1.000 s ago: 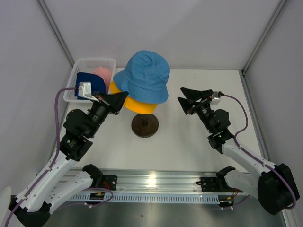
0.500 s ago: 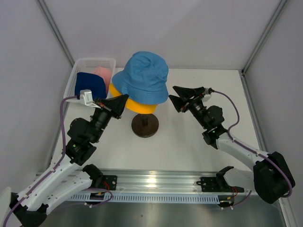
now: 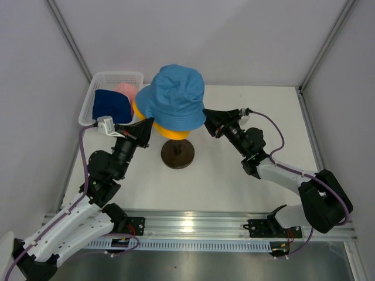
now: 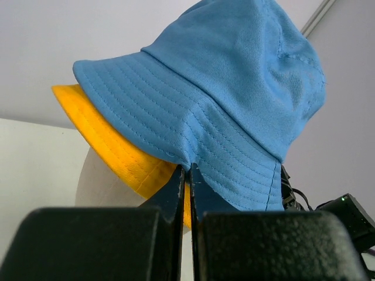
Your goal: Stack the hats
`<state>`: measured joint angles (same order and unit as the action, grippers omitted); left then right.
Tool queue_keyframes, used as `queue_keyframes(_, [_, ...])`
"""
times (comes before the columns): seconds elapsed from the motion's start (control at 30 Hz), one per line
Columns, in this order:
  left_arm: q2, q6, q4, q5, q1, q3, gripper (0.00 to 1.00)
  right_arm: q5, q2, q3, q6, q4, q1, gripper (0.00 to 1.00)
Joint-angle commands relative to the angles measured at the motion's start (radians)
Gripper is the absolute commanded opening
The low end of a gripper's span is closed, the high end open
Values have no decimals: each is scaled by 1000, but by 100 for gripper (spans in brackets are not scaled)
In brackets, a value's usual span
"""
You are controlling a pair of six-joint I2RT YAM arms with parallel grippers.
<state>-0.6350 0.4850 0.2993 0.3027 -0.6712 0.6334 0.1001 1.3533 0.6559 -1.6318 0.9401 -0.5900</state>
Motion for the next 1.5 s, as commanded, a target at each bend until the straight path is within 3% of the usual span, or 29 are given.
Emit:
queue_keyframes(0.0, [-35,-85,-65,30,2,-46,1,18,38,47,-59,132,-17,49])
queue_keyframes(0.2, [-63,-82,-61,67,2,-58,1,1,37,53,-31,141,-27,41])
queue_keyframes(0.33, [-26,-82,-58,108,2,-95,1,-22,-3,51,25,86,-28,15])
queue_keyframes(0.47, [23,-74,-84,125,2,-100,1,-56,-46,33,62,39,-28,0])
queue_keyframes(0.8, [64,21,-281,125,4,20,1,-62,-137,-47,187,16,-34,0])
queue_keyframes(1.0, [64,75,-486,180,4,124,1,-172,-258,-122,245,-193,-48,0])
queue_keyframes(1.07, [51,90,-528,191,4,141,1,-188,-263,-153,233,-193,-50,0])
queue_keyframes(1.2, [28,113,-529,199,7,134,1,-148,-188,-148,231,-235,-50,0])
queue_keyframes(1.47, [-26,145,-548,199,39,129,1,-40,1,-130,214,-104,-53,0])
